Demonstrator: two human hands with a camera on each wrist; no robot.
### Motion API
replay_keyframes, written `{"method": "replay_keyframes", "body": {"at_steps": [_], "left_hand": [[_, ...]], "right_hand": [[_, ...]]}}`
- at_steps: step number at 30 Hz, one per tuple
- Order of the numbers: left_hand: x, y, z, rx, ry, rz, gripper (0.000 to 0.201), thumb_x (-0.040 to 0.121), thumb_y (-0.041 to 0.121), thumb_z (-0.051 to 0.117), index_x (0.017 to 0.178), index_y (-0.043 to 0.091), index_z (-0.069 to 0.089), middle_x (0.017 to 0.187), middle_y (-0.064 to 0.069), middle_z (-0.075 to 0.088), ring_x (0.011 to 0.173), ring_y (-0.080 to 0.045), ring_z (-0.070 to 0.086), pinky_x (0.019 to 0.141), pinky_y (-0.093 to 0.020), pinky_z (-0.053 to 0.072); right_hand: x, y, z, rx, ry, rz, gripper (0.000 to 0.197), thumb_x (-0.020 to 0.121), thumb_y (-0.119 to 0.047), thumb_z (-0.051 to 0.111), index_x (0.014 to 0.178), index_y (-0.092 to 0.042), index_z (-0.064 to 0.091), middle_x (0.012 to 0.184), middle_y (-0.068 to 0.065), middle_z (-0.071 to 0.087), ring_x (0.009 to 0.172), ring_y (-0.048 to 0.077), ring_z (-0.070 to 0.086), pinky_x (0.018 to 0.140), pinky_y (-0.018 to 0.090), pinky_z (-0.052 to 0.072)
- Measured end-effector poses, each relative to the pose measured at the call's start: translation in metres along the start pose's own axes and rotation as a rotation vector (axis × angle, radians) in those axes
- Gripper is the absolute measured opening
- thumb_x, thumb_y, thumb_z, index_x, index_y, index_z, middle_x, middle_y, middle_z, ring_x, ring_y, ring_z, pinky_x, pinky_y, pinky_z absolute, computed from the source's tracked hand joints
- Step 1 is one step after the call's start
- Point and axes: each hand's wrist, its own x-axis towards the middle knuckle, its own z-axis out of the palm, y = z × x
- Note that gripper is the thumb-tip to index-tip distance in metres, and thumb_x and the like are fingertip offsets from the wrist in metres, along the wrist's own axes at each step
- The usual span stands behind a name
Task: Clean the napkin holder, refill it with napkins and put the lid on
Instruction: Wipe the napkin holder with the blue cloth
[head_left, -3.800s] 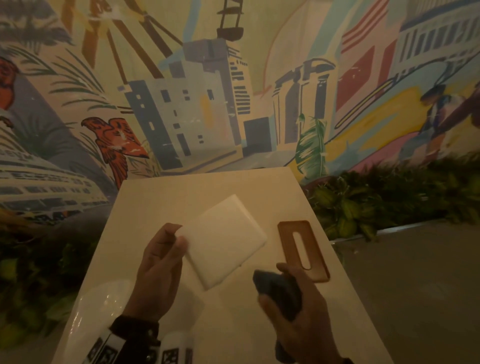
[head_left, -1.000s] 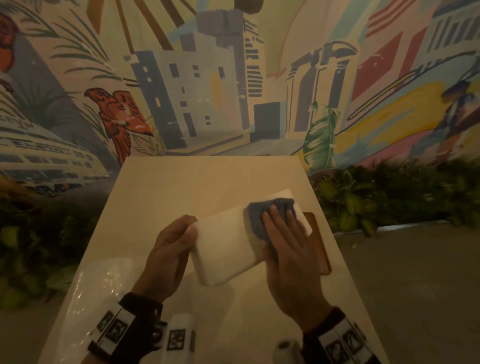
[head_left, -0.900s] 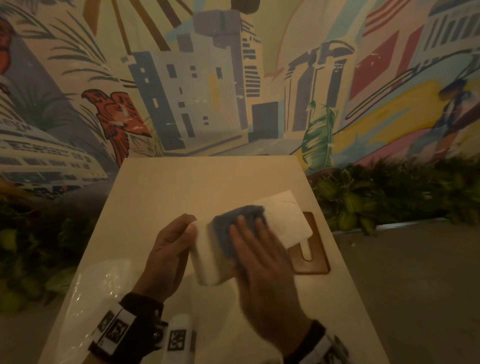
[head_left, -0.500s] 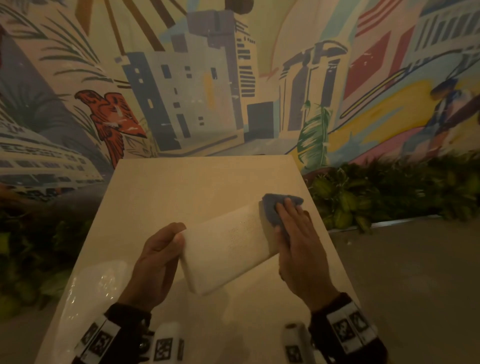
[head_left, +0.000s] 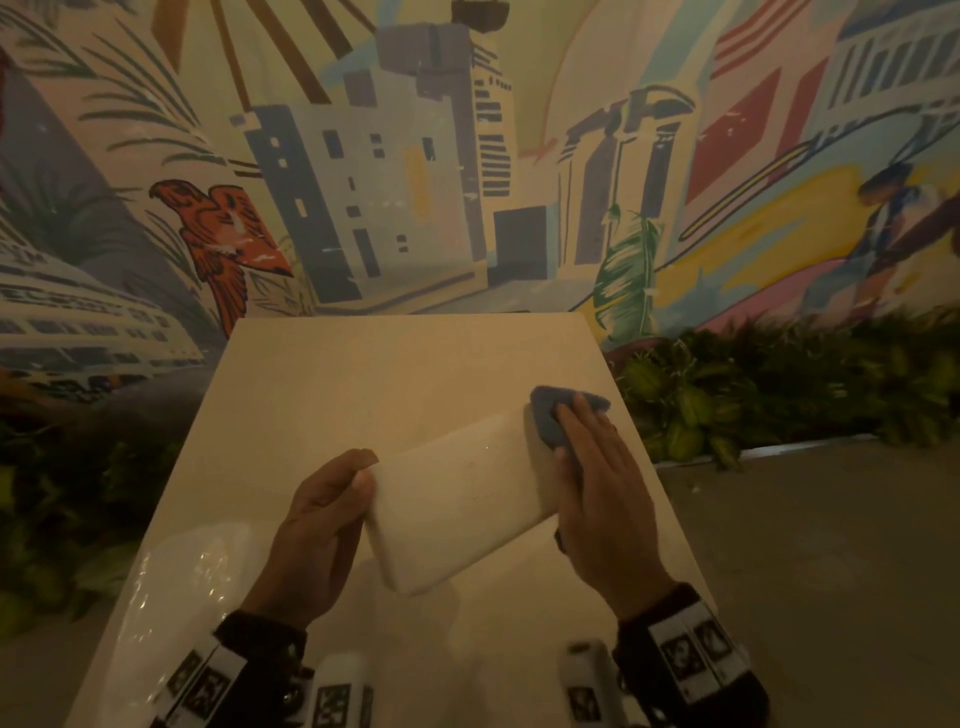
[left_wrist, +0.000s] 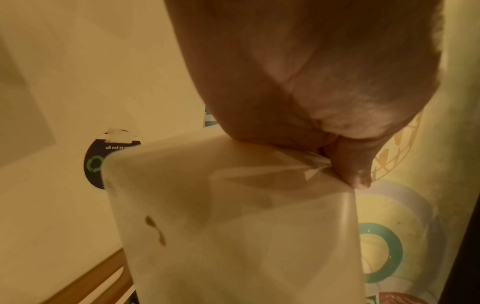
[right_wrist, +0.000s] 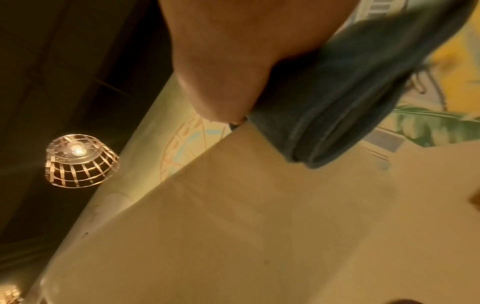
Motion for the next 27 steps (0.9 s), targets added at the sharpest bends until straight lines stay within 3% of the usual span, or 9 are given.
{"method": "replay_keyframes", "body": {"at_steps": [6, 7, 9, 12, 15, 18, 21, 24, 27], "left_hand": [[0.005, -0.007, 0.011, 0.024, -0.002, 0.009, 0.058, 0.080, 0.044, 0.070, 0.082, -0.010, 0.048, 0.079, -0.037, 0.035, 0.071, -0.042, 0.037, 0.067, -0.042, 0.035], [0.004, -0.010, 0.011, 0.035, 0.006, 0.007, 0.052, 0.082, 0.041, 0.068, 0.088, -0.008, 0.054, 0.085, -0.038, 0.045, 0.075, -0.042, 0.046, 0.071, -0.043, 0.042], [0.003, -0.009, 0.009, 0.081, 0.030, -0.009, 0.027, 0.085, 0.032, 0.066, 0.088, 0.005, 0.064, 0.086, -0.021, 0.063, 0.078, -0.029, 0.060, 0.071, -0.033, 0.052], [0.003, -0.005, 0.003, 0.035, 0.030, -0.048, 0.043, 0.075, 0.046, 0.075, 0.080, 0.008, 0.054, 0.076, -0.028, 0.043, 0.063, -0.029, 0.048, 0.055, -0.031, 0.047], [0.004, -0.002, -0.001, -0.011, 0.049, 0.002, 0.056, 0.070, 0.052, 0.076, 0.083, 0.005, 0.050, 0.081, -0.023, 0.037, 0.068, -0.029, 0.039, 0.058, -0.030, 0.045], [0.003, -0.001, -0.003, 0.012, 0.092, 0.039, 0.058, 0.071, 0.053, 0.075, 0.082, 0.003, 0.048, 0.084, -0.021, 0.037, 0.076, -0.030, 0.033, 0.062, -0.025, 0.043], [0.002, 0.000, -0.007, 0.008, 0.100, 0.061, 0.058, 0.074, 0.051, 0.073, 0.078, 0.002, 0.043, 0.086, -0.020, 0.037, 0.082, -0.031, 0.033, 0.065, -0.028, 0.040], [0.000, 0.003, -0.005, -0.001, 0.109, 0.080, 0.060, 0.076, 0.049, 0.073, 0.078, -0.001, 0.040, 0.084, -0.027, 0.035, 0.083, -0.032, 0.034, 0.065, -0.027, 0.042], [-0.002, 0.007, 0.000, -0.051, 0.079, 0.078, 0.052, 0.075, 0.048, 0.074, 0.077, 0.004, 0.046, 0.083, -0.023, 0.035, 0.081, -0.031, 0.034, 0.064, -0.026, 0.044]], "right_hand": [[-0.023, -0.082, 0.020, -0.153, -0.091, -0.251, 0.052, 0.102, -0.043, 0.012, 0.147, -0.020, 0.027, 0.153, 0.001, 0.032, 0.142, 0.026, 0.027, 0.112, 0.053, 0.025], [-0.033, -0.090, 0.024, -0.164, -0.086, -0.294, 0.051, 0.102, -0.042, 0.019, 0.147, -0.019, 0.024, 0.153, 0.001, 0.029, 0.142, 0.025, 0.027, 0.112, 0.050, 0.026], [-0.047, -0.097, 0.028, -0.145, -0.074, -0.393, 0.056, 0.095, -0.036, 0.036, 0.146, -0.017, 0.024, 0.154, 0.000, 0.026, 0.145, 0.023, 0.022, 0.117, 0.044, 0.023], [-0.062, -0.082, 0.027, -0.103, -0.049, -0.630, 0.045, 0.098, -0.030, 0.043, 0.141, -0.017, 0.037, 0.152, 0.002, 0.033, 0.145, 0.024, 0.021, 0.117, 0.042, 0.020], [-0.069, -0.046, 0.023, 0.017, -0.076, -0.764, 0.037, 0.100, -0.021, 0.044, 0.137, -0.018, 0.043, 0.150, -0.002, 0.037, 0.142, 0.024, 0.030, 0.116, 0.042, 0.025], [-0.072, -0.011, 0.020, 0.183, -0.005, -0.569, 0.039, 0.100, -0.020, 0.043, 0.138, -0.024, 0.041, 0.146, -0.010, 0.040, 0.139, 0.006, 0.033, 0.107, 0.029, 0.037], [-0.067, 0.002, 0.009, 0.344, 0.050, -0.068, 0.028, 0.101, -0.043, 0.032, 0.123, -0.038, 0.049, 0.125, -0.017, 0.053, 0.121, -0.015, 0.042, 0.099, 0.017, 0.042], [-0.057, 0.008, 0.006, 0.667, -0.035, 0.476, 0.025, 0.098, -0.022, 0.047, 0.110, -0.043, 0.052, 0.119, -0.004, 0.060, 0.109, 0.011, 0.058, 0.096, 0.045, 0.049], [-0.044, 0.003, 0.005, 0.970, -0.165, 0.717, 0.037, 0.087, -0.039, 0.062, 0.120, -0.024, 0.056, 0.119, 0.000, 0.061, 0.104, 0.011, 0.060, 0.093, 0.034, 0.050]]}}
